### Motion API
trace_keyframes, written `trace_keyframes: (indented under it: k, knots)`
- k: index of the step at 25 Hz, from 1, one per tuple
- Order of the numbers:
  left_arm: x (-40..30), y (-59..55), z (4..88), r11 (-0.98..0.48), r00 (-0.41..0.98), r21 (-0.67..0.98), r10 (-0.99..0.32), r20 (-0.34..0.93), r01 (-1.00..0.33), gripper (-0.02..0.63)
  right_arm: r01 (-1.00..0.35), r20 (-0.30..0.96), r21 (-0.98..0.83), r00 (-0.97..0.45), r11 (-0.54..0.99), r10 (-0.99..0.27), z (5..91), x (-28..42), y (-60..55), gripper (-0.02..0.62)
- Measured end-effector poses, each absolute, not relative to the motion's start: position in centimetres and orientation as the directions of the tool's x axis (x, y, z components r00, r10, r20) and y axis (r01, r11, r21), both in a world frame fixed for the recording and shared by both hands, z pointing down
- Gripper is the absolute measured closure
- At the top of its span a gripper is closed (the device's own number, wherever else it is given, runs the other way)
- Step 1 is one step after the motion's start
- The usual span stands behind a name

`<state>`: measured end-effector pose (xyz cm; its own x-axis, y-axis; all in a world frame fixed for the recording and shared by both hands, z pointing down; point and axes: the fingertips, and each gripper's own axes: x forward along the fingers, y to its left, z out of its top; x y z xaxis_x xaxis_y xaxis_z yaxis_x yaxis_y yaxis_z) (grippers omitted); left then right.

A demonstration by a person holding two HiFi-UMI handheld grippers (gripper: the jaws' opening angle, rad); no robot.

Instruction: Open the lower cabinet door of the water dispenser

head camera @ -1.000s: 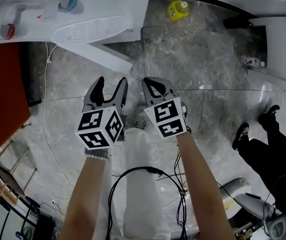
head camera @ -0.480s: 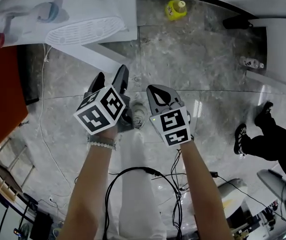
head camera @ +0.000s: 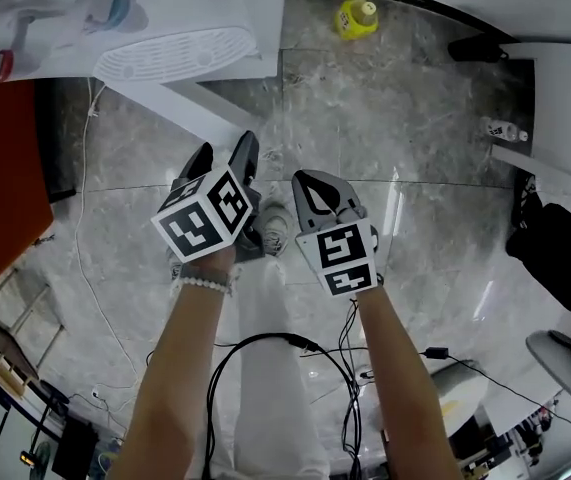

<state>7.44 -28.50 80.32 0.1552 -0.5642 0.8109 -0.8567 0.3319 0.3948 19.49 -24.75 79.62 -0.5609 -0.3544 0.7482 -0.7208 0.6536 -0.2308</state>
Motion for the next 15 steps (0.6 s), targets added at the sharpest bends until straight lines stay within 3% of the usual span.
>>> trace_keyframes:
  k: [15]
  knots:
    - [4.2, -22.3, 79.4, 0.177, 0.170, 0.304, -0.529, 0.832, -0.936, 0.341, -0.727, 0.751, -0.194, -0.542, 0.658, -0.377, 77.6, 16.2, -22.8, 0.591]
